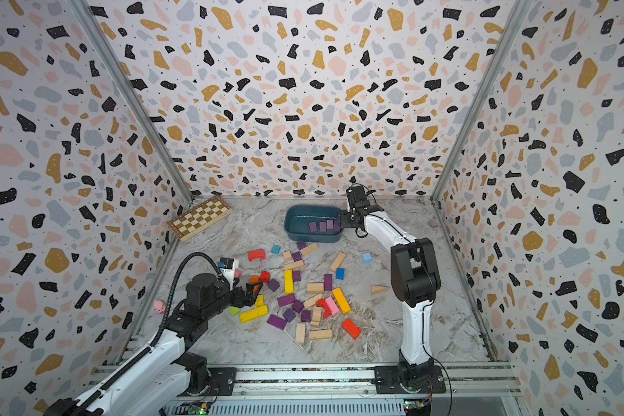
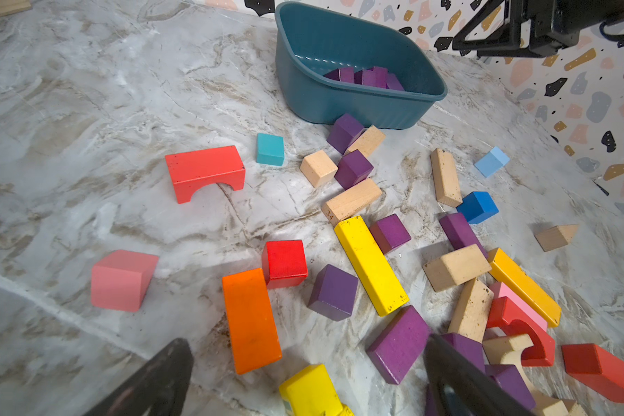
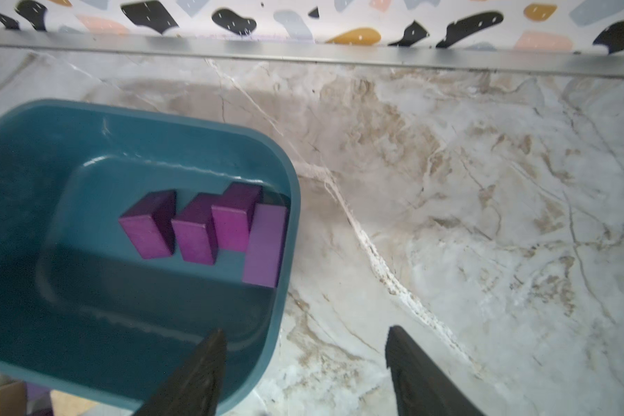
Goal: Pick purple bricks into the storage bin
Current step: Adjust the storage box at the center of the board.
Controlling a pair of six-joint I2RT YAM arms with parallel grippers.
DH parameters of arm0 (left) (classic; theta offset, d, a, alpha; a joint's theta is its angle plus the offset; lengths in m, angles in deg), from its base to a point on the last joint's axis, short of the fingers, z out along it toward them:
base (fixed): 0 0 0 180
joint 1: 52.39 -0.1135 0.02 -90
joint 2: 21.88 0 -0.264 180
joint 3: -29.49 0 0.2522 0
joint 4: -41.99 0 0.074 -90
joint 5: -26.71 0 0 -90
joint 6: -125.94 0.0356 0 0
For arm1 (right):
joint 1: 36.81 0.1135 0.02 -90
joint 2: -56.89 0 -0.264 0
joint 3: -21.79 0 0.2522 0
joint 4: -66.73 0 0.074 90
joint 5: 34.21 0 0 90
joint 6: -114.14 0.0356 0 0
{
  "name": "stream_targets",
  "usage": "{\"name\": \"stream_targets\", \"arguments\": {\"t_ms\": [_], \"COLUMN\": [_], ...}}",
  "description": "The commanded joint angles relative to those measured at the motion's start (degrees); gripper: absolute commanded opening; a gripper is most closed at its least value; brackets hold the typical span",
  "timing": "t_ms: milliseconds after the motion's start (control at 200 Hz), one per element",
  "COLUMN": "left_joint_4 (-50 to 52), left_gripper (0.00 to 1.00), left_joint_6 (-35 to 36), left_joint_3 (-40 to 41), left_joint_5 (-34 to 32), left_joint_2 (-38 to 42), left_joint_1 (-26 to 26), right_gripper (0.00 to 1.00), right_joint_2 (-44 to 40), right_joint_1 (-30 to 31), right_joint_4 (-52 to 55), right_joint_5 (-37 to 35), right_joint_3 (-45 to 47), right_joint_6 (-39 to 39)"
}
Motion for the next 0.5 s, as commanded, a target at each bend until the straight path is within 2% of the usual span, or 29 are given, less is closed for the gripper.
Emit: {"name": "stream_targets", "arguments": {"t_ms": [0, 180, 496], "left_joint_4": [-0.5, -0.4, -0.7], "left_gripper": [0.99, 0.99, 0.99], "left_joint_6": [-0.3, -0.5, -0.4], "left_joint_3": [-1.5, -1.4, -1.6], "left_joint_5": [0.0, -0.1, 0.0], "left_joint_2": [0.7, 0.8, 0.1], "left_joint_1": [0.2, 0.2, 0.2], "right_gripper": [0.72, 0.69, 0.55], "right_joint_2": [-1.0, 1.4, 8.4], "right_joint_1": [0.3, -0.2, -0.3], "right_joint_4": [-1.3, -2.4, -1.3], "right_joint_5": [1.8, 3.5, 4.3], "right_joint_3": [0.6, 0.5, -5.1], "right_joint_6": [-0.4, 0.2, 0.3]}}
